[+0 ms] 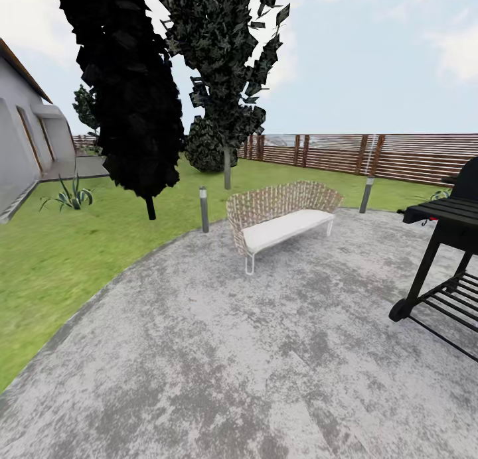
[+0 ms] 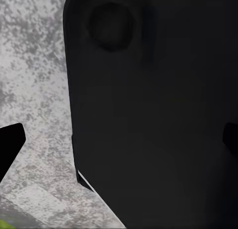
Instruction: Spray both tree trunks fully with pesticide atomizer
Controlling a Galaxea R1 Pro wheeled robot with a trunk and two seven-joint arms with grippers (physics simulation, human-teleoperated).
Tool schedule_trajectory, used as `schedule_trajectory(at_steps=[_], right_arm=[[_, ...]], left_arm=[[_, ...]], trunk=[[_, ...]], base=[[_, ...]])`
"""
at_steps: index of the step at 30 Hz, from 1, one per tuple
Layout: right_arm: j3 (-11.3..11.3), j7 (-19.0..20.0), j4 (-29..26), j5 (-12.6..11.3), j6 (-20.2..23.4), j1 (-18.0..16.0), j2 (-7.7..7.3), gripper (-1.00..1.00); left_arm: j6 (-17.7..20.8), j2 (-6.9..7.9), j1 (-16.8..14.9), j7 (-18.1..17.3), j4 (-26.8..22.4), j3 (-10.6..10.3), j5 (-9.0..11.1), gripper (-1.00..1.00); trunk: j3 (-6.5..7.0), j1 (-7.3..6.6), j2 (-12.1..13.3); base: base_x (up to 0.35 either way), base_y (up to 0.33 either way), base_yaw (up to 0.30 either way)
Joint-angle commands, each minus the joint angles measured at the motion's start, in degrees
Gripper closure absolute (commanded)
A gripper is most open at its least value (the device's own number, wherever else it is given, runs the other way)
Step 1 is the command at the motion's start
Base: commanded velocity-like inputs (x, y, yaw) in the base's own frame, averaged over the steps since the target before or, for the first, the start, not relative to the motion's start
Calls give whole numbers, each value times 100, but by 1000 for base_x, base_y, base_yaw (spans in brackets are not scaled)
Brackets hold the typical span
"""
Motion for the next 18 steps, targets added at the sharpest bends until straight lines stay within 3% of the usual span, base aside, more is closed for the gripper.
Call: schedule_trajectory(at_steps=[1, 7, 18], right_arm=[[19, -23, -33, 33, -9, -27, 33, -100], [21, -26, -120, 30, -14, -27, 86, -100], [11, -19, -204, 26, -188, -29, 19, -100]], left_arm=[[-9, 9, 25, 9, 16, 3, 9, -100], [-9, 9, 25, 9, 17, 10, 9, -100], [-74, 4, 25, 9, -57, 23, 4, -100]], trunk=[[-3, 0, -1], [-3, 0, -1], [-3, 0, -1]], base=[[0, 0, 0], [0, 0, 0], [0, 0, 0]])
